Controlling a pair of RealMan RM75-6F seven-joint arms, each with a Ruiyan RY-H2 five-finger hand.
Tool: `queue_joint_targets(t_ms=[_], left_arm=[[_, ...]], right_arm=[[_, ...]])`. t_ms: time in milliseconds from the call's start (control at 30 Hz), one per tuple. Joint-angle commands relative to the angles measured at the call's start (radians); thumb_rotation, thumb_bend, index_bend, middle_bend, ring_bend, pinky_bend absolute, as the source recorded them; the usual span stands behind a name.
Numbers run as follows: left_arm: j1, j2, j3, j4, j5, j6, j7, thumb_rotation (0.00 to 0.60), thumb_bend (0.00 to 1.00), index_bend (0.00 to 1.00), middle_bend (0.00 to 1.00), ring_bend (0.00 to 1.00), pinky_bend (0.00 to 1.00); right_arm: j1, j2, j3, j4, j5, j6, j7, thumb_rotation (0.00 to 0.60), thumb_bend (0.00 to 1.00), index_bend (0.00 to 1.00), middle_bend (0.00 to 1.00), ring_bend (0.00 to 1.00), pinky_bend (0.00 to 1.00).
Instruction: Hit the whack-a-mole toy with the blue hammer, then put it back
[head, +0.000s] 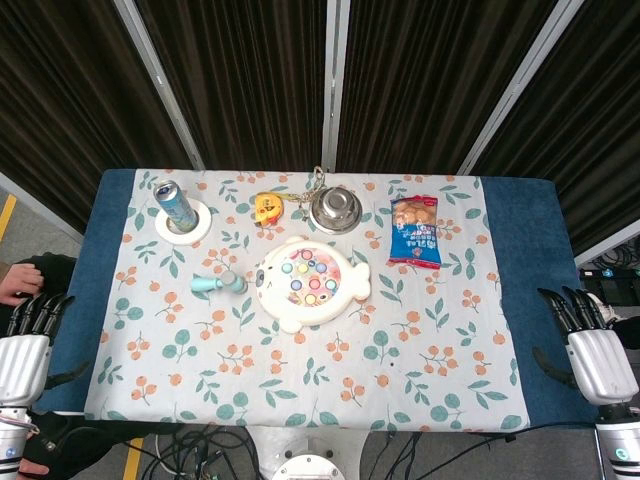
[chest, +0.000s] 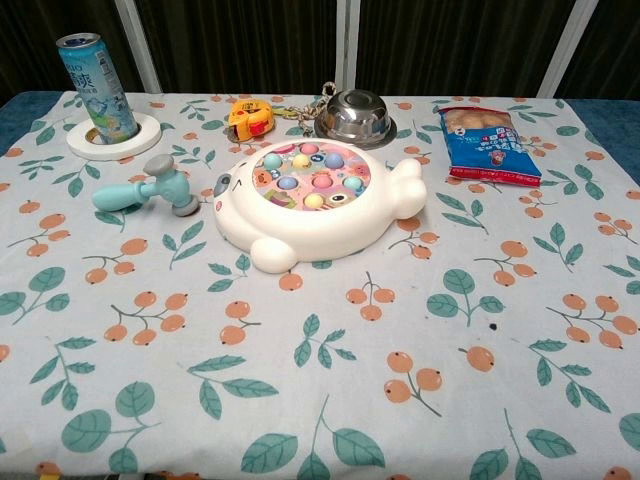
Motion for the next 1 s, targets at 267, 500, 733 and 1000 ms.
queue_joint_targets(t_ms=[267,500,733,1000], left_arm=[[0.001,0.002,0.001,-0.002,0.015,0.013,0.002,0.6,0.1,0.11,0.09,0.0,0.0],[-0.086,0.056,-0.037,-0.016,0.06,-0.053,-0.038,0.6,0.1,0.11,0.09,0.0,0.0],[-0.276,0.099,-0.099,-0.016,0.062,-0.274,-0.195,0.6,0.13,0.19,0.17,0.05,0.23],[-0.477,0.011,-0.148,0.059,-0.048,-0.556,-0.225,0.6,0.14,0.22,0.24,0.11,0.21]], right_arm=[[-0.016,0.006,-0.007,0.004,-0.019,0.034,0.005,0.6,0.23,0.0,0.13,0.0,0.0],[-0.03,0.009,-0.013,0.011,-0.036,0.065,0.005,0.6,0.23,0.0,0.13,0.0,0.0],[-0.038,0.009,-0.016,0.01,-0.047,0.08,-0.002,0.6,0.23,0.0,0.13,0.0,0.0],[-0.038,0.012,-0.014,0.003,-0.032,0.069,-0.011,0.6,0.23,0.0,0.13,0.0,0.0]])
